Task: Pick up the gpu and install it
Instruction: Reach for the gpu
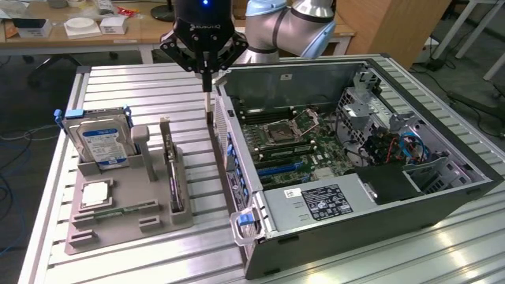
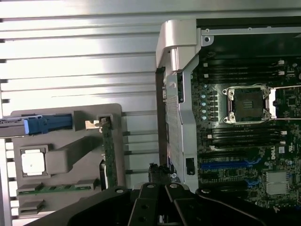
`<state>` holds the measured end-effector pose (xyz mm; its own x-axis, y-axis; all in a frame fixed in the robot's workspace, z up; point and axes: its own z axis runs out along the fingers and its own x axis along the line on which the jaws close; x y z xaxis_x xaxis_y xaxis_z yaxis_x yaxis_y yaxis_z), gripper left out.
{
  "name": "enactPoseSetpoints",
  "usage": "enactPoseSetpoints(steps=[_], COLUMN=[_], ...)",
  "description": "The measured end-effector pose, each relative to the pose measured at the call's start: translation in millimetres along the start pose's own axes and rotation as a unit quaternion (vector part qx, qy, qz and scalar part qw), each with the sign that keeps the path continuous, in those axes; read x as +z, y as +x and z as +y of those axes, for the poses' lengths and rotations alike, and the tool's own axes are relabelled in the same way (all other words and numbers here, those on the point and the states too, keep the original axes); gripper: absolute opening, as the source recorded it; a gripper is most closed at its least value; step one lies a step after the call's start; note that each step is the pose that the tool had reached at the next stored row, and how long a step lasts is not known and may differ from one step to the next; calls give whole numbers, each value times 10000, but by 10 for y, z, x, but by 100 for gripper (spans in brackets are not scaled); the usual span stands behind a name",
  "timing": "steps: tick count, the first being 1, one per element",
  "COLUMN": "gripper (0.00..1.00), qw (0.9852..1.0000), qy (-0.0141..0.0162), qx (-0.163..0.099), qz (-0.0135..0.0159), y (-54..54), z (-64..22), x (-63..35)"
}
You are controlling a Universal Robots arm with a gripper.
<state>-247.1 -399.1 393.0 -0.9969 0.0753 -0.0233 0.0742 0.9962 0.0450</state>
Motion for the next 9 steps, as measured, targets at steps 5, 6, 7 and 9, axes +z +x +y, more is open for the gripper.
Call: enactPoseSetpoints(steps=[5, 6, 7, 9], gripper=[10, 10, 10, 10], qw=[10000, 10000, 10000, 10000], qy=[0, 0, 0, 0], qx=[0, 0, 1, 0], qz=[0, 0, 0, 0], y=[67, 79, 92, 116], z=[-5, -6, -7, -9], x=[0, 0, -1, 0])
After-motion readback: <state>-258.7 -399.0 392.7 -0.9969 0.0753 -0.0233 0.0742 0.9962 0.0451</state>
